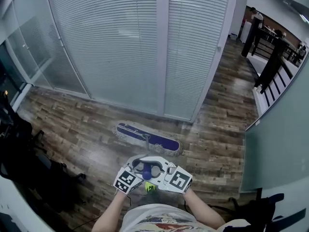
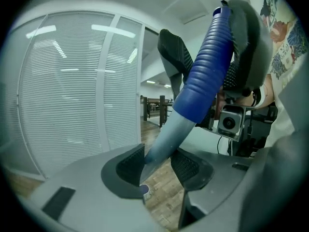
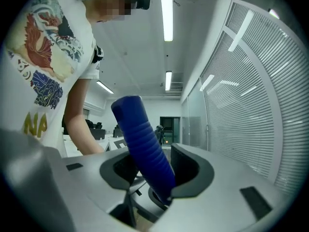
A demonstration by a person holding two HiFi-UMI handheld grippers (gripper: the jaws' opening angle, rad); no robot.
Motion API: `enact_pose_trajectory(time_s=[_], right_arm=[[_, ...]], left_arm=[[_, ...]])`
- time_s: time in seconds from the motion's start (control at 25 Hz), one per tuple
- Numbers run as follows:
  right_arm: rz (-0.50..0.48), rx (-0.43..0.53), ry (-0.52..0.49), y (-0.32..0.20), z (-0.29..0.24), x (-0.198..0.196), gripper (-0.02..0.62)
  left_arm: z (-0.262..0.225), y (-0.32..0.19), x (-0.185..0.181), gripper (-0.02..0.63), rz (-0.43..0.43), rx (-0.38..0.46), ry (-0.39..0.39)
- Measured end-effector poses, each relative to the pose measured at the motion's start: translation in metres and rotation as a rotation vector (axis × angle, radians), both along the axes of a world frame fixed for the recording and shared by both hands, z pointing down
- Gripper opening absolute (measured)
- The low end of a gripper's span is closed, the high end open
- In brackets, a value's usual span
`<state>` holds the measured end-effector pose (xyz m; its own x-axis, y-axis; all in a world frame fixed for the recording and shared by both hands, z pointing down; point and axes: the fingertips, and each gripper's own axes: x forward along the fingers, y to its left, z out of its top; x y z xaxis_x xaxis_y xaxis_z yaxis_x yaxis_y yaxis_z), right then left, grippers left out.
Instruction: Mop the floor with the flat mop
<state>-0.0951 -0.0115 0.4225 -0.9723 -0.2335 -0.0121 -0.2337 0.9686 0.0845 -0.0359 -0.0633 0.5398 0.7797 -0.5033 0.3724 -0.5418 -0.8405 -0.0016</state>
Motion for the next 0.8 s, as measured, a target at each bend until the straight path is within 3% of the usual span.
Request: enact_pose_trajectory(time_s=[0.36,0.6,0.8], right_arm=[[-0.083,0.018,0.041,0.142,0.006,0.027,0.175],[-0.11,0.002,0.086,0.236,0.027,0.054,0.182],[-0.128,0.01,0.082,0.301,0.033,0.07,0.184]], left_arm=[[0.009,0.138,0.021,0.148,-0.038,-0.025,-0.004],[0.021,0.228,0.052,0.156,-0.004,-0.043,-0.036],[0.025,0.292,0.066,0.158,-0.024,-0.022,-0.001]])
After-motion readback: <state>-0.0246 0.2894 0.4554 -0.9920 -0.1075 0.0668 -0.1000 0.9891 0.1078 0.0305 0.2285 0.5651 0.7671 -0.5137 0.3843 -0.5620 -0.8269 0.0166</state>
